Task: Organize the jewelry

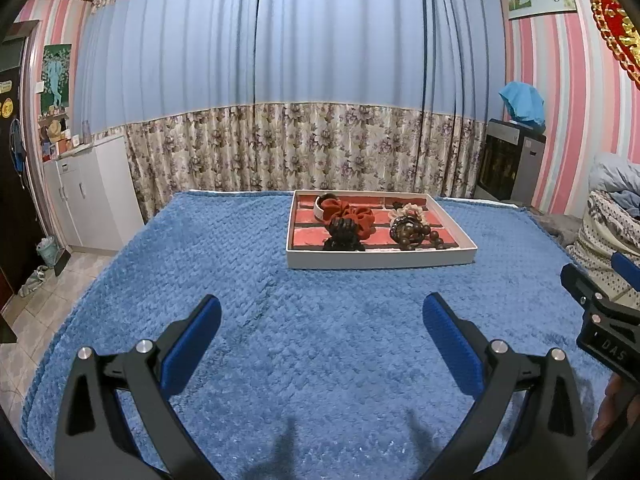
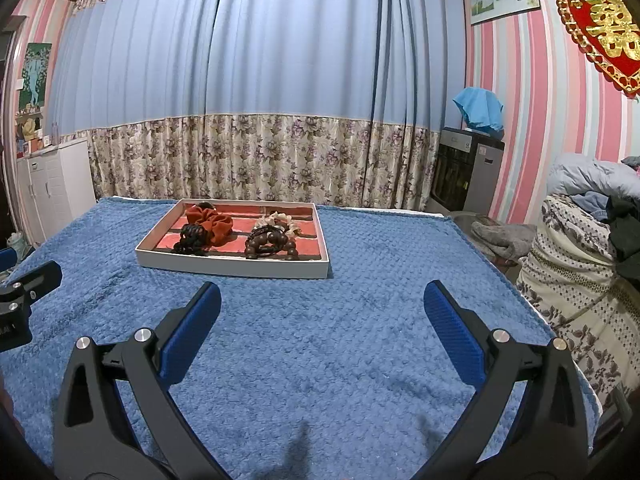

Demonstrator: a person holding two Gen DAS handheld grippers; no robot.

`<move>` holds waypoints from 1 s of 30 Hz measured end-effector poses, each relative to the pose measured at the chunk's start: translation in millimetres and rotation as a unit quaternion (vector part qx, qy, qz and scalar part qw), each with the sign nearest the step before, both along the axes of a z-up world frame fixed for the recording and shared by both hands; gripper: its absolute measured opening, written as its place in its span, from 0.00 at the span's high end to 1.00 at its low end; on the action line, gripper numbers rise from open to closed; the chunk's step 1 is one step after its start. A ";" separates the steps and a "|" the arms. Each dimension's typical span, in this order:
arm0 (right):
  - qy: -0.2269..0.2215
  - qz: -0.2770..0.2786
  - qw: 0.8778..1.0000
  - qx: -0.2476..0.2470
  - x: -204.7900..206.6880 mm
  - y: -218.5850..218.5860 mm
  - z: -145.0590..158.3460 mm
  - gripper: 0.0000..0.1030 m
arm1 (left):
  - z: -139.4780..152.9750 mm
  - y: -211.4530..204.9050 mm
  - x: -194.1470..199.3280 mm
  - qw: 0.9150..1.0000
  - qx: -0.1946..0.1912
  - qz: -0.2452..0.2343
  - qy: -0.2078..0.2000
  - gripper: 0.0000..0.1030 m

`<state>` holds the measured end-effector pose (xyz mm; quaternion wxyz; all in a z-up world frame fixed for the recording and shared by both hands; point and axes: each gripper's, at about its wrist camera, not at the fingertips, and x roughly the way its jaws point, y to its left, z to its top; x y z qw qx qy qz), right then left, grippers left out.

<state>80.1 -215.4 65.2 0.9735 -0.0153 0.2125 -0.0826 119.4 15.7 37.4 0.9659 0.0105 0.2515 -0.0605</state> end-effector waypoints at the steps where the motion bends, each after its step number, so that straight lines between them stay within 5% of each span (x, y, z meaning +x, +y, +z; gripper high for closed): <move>1: 0.000 0.000 1.000 0.000 0.2 -0.1 0.0 0.04 | -0.2 -0.4 0.0 1.000 0.001 0.000 0.000 0.04; 30: 0.002 -0.002 1.000 0.001 0.5 -1.5 -3.0 0.04 | 3.4 -1.9 -0.5 1.000 0.010 0.005 -0.005 0.04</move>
